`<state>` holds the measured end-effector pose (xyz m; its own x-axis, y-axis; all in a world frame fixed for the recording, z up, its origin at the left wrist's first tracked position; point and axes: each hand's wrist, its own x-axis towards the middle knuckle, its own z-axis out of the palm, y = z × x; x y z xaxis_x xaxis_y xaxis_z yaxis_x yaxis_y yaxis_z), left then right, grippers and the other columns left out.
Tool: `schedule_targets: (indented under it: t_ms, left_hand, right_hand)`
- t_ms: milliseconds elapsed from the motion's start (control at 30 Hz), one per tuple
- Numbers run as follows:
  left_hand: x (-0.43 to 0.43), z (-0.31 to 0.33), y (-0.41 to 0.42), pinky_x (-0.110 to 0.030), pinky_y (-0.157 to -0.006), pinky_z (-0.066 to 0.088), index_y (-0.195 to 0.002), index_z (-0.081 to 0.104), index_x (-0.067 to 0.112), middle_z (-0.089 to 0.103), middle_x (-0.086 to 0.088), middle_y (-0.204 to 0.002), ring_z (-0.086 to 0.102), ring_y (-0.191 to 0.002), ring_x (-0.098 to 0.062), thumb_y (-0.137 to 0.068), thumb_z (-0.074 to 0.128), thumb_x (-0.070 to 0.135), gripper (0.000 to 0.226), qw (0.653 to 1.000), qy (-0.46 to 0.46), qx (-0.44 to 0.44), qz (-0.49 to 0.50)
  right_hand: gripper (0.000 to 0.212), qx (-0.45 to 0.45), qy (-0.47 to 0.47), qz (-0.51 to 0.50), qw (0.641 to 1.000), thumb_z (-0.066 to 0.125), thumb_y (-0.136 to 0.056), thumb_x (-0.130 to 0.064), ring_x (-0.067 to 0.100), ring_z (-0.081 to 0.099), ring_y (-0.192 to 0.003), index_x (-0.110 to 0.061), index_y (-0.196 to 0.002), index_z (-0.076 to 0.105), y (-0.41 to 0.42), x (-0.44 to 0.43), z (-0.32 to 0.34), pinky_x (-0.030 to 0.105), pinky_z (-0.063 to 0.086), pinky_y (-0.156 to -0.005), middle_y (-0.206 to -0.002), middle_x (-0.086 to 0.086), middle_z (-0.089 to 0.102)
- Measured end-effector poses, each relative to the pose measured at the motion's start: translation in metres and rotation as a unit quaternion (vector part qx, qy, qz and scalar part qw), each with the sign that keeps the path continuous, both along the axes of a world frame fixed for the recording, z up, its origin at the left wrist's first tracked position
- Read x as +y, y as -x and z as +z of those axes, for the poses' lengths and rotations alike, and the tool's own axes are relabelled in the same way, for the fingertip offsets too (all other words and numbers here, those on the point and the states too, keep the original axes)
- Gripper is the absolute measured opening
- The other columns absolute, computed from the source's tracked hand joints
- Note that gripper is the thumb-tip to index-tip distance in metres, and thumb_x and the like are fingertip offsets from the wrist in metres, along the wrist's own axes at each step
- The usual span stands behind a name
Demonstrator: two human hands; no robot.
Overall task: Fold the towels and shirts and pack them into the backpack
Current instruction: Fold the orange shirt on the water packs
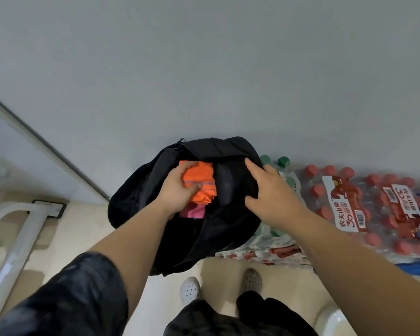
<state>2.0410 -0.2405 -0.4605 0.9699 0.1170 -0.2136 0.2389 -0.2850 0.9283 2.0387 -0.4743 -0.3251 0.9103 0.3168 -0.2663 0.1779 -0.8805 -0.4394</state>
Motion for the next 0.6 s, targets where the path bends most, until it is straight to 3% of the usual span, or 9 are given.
schedule_targets:
  t_ms: [133, 300, 400, 467, 533, 600]
  left_hand:
    - [-0.007, -0.018, -0.019, -0.025, -0.103, 0.041, -0.143, 0.05, 0.03, 0.044, -0.016, -0.134, 0.057, -0.115, -0.032, -0.09, 0.07, 0.019, 0.058, 0.986, -0.149, 0.047, -0.06]
    - [-0.012, -0.012, -0.016, -0.047, -0.093, 0.049, -0.153, 0.029, 0.042, 0.031, -0.016, -0.142, 0.05, -0.115, -0.04, -0.098, 0.049, 0.051, 0.059, 0.901, -0.406, 0.08, -0.127]
    - [-0.015, -0.007, -0.009, -0.045, -0.076, 0.05, -0.147, 0.043, 0.035, 0.032, -0.016, -0.145, 0.05, -0.108, -0.038, -0.095, 0.057, 0.048, 0.056, 0.85, -0.51, 0.011, -0.13]
    - [-0.011, -0.007, -0.006, -0.042, -0.07, 0.046, -0.128, 0.063, 0.025, 0.047, -0.016, -0.133, 0.052, -0.096, -0.036, -0.079, 0.077, 0.041, 0.054, 0.801, -0.57, -0.088, -0.157]
    - [-0.006, -0.009, -0.004, -0.041, -0.072, 0.042, -0.107, 0.071, 0.019, 0.056, -0.01, -0.11, 0.049, -0.089, -0.032, -0.062, 0.088, 0.045, 0.054, 0.772, -0.586, -0.153, -0.194]
    - [-0.004, -0.012, -0.003, -0.041, -0.081, 0.043, -0.11, 0.071, 0.019, 0.06, -0.006, -0.109, 0.054, -0.095, -0.031, -0.063, 0.087, 0.048, 0.058, 0.78, -0.564, -0.157, -0.222]
  right_hand:
    - [0.087, 0.001, -0.012, -0.001, 1.0, 0.063, -0.09, -0.018, 0.02, 0.046, -0.112, -0.03, -0.16, 0.012, -0.001, -0.002, -0.004, 0.026, 0.04, -0.084, -0.131, 0.003, 0.039]
    - [0.088, 0.008, -0.019, 0.006, 1.0, 0.063, -0.09, -0.019, 0.024, 0.048, -0.117, -0.03, -0.161, 0.011, -0.001, -0.004, -0.003, 0.033, 0.047, -0.092, -0.135, 0.005, 0.038]
    - [0.088, 0.014, -0.014, 0.007, 1.0, 0.062, -0.091, -0.02, 0.02, 0.05, -0.104, -0.03, -0.161, 0.01, -0.001, -0.004, -0.002, 0.031, 0.048, -0.085, -0.129, 0.004, 0.037]
    - [0.088, 0.012, -0.005, 0.009, 1.0, 0.062, -0.091, -0.02, 0.014, 0.049, -0.088, -0.03, -0.161, 0.008, -0.001, -0.002, -0.002, 0.025, 0.043, -0.073, -0.12, 0.002, 0.036]
    - [0.089, 0.009, -0.004, 0.009, 1.0, 0.062, -0.091, -0.02, 0.011, 0.047, -0.081, -0.03, -0.161, 0.008, -0.001, -0.001, -0.002, 0.023, 0.04, -0.068, -0.114, 0.0, 0.033]
    - [0.088, 0.01, -0.005, 0.008, 1.0, 0.062, -0.091, -0.019, 0.014, 0.048, -0.083, -0.03, -0.161, 0.009, -0.001, 0.0, -0.002, 0.025, 0.042, -0.07, -0.113, 0.0, 0.032]
